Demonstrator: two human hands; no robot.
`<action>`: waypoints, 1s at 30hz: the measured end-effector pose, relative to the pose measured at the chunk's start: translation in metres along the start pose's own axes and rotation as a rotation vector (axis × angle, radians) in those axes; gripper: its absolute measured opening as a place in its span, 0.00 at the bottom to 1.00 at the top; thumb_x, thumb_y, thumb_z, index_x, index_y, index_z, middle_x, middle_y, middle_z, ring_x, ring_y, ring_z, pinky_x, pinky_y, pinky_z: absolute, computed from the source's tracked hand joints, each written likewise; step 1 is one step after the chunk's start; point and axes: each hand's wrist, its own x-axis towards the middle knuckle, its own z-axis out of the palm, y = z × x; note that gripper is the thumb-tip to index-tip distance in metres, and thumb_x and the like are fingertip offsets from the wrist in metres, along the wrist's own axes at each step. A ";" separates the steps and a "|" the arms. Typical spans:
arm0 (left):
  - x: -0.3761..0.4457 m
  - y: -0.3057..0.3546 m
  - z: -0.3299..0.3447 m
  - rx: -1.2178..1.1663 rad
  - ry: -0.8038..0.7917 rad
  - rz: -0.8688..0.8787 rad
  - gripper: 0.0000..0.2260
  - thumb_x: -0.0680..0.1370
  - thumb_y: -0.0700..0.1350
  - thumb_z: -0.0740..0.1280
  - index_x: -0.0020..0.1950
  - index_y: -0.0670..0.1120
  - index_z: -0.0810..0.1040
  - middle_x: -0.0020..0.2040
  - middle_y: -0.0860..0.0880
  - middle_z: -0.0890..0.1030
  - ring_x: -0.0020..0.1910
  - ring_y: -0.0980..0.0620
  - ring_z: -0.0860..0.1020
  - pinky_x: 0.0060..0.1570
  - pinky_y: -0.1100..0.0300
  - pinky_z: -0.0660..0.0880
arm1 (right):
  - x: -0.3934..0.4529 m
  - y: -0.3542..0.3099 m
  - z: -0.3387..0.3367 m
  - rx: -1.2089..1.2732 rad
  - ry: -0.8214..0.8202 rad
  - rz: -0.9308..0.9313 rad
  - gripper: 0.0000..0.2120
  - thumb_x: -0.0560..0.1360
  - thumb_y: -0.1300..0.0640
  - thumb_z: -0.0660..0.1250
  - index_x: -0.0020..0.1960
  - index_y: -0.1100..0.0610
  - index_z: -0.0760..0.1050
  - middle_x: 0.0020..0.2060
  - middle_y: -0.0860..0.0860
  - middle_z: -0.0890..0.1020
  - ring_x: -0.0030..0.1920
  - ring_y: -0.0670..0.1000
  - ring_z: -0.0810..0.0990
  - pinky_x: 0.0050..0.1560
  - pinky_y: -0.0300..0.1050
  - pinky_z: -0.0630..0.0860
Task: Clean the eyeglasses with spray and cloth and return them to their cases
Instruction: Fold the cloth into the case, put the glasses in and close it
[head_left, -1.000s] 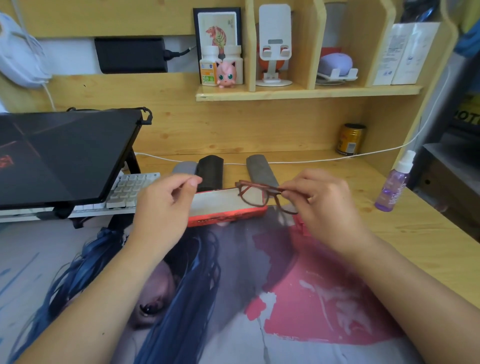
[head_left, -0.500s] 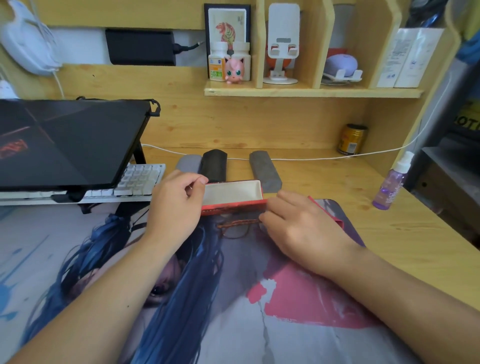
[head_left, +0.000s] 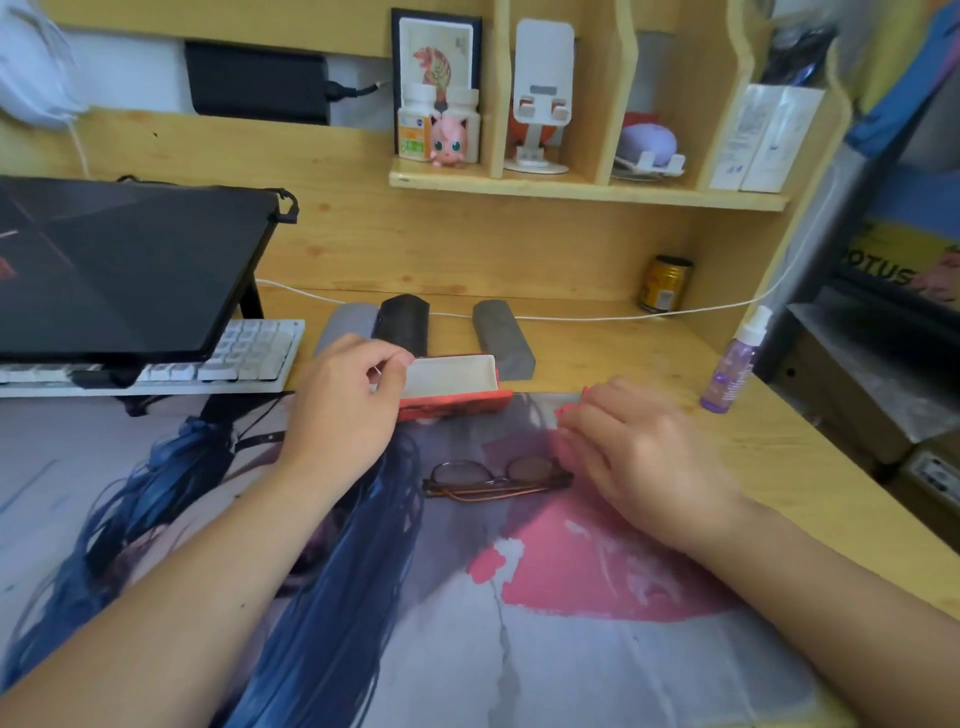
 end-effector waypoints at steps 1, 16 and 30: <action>-0.001 0.002 0.000 -0.007 0.000 0.016 0.08 0.81 0.43 0.66 0.48 0.50 0.85 0.44 0.54 0.78 0.43 0.56 0.74 0.46 0.61 0.68 | 0.001 0.014 0.000 0.047 -0.014 0.183 0.07 0.80 0.58 0.65 0.45 0.56 0.81 0.41 0.53 0.78 0.44 0.58 0.78 0.44 0.49 0.71; -0.009 0.020 0.000 -0.051 -0.055 0.125 0.07 0.81 0.44 0.66 0.49 0.49 0.85 0.45 0.55 0.79 0.43 0.58 0.74 0.42 0.64 0.66 | 0.032 0.056 -0.012 0.554 -0.191 0.847 0.08 0.78 0.57 0.71 0.41 0.57 0.84 0.35 0.48 0.83 0.37 0.45 0.78 0.40 0.40 0.71; -0.014 0.051 -0.014 -1.228 -0.687 -0.227 0.37 0.68 0.66 0.75 0.71 0.47 0.76 0.61 0.42 0.81 0.60 0.46 0.79 0.64 0.49 0.75 | 0.076 -0.022 -0.072 1.355 -0.175 0.614 0.09 0.76 0.54 0.67 0.46 0.60 0.81 0.39 0.59 0.82 0.40 0.56 0.80 0.44 0.48 0.77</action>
